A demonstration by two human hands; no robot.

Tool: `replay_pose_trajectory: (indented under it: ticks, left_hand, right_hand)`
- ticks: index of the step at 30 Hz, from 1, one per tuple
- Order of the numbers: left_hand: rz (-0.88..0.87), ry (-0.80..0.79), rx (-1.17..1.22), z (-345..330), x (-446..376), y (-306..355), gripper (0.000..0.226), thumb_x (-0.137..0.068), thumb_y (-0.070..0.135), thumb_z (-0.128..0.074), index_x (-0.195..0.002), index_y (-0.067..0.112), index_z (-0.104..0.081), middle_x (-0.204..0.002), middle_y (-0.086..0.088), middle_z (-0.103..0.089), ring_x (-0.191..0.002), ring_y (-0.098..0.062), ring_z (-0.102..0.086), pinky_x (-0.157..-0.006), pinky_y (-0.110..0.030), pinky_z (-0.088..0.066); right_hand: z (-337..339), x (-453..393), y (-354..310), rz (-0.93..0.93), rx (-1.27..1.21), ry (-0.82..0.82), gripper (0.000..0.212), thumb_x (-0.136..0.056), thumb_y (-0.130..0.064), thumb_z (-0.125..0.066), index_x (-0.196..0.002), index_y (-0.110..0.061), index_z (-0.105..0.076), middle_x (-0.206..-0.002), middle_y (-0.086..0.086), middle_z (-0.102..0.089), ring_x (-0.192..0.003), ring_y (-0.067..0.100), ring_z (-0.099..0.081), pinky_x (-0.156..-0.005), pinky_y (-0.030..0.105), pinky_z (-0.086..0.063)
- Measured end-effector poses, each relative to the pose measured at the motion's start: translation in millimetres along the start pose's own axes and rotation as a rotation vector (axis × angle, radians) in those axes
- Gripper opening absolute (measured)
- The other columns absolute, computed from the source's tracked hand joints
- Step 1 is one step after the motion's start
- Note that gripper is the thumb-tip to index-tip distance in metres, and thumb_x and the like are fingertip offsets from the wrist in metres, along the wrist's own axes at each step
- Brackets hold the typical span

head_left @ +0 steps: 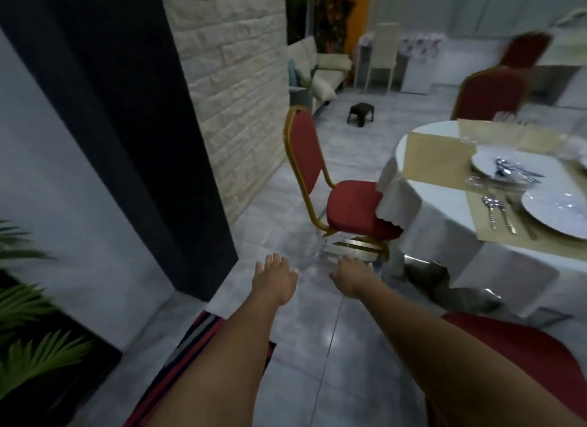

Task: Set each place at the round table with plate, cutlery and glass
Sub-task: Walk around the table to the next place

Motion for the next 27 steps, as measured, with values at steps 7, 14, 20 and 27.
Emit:
replay_pose_trajectory:
  ticks: [7,14,20,27]
  left_hand:
    - [-0.206,-0.014,-0.058,23.7,-72.9,36.5,0.059,-0.104,0.040,-0.016,-0.153,0.009,-0.008,-0.162,-0.011,-0.001,-0.150,-0.024,0.000,-0.121,-0.045,-0.001]
    - [-0.332,-0.029,-0.112,41.3,-155.7,85.3,0.060,-0.103,0.042,-0.016,-0.154,0.009,-0.011,-0.162,-0.012,-0.003,-0.150,-0.026,0.000,-0.121,-0.046,-0.001]
    - [-0.401,-0.041,-0.154,70.0,-233.8,146.7,0.061,-0.103,0.042,-0.016,-0.153,0.009,-0.009,-0.162,-0.013,-0.003,-0.149,-0.027,-0.001,-0.120,-0.046,-0.003]
    - [-0.484,-0.039,-0.172,99.1,-307.4,220.1,0.060,-0.103,0.042,-0.015,-0.154,0.011,-0.009,-0.162,-0.010,-0.003,-0.150,-0.027,0.000,-0.121,-0.046,-0.001]
  right_hand:
    - [26.6,-38.3,40.5,-0.193,-0.084,0.048,0.055,-0.100,-0.042,-0.033,-0.146,-0.012,-0.034,-0.156,0.009,-0.026,-0.143,0.030,-0.026,-0.117,0.055,-0.016]
    - [46.1,-89.8,91.5,-0.322,-0.170,0.094,0.045,-0.098,-0.041,-0.036,-0.134,-0.015,-0.046,-0.143,0.007,-0.041,-0.130,0.030,-0.041,-0.109,0.050,-0.032]
    - [87.7,-146.5,139.4,-0.394,-0.209,0.105,0.046,-0.099,-0.042,-0.037,-0.136,-0.016,-0.044,-0.145,0.008,-0.041,-0.131,0.030,-0.041,-0.111,0.052,-0.030]
    - [130.7,-196.9,203.1,-0.450,-0.220,0.139,0.052,-0.098,-0.039,-0.039,-0.140,-0.009,-0.040,-0.145,0.013,-0.041,-0.127,0.032,-0.047,-0.107,0.050,-0.037]
Point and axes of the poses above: each hand's wrist, its own x-axis away from the middle knuckle, its own z-axis out of the back of the hand, y = z × x, the point moved 1 cm from there along -x, towards the middle knuckle
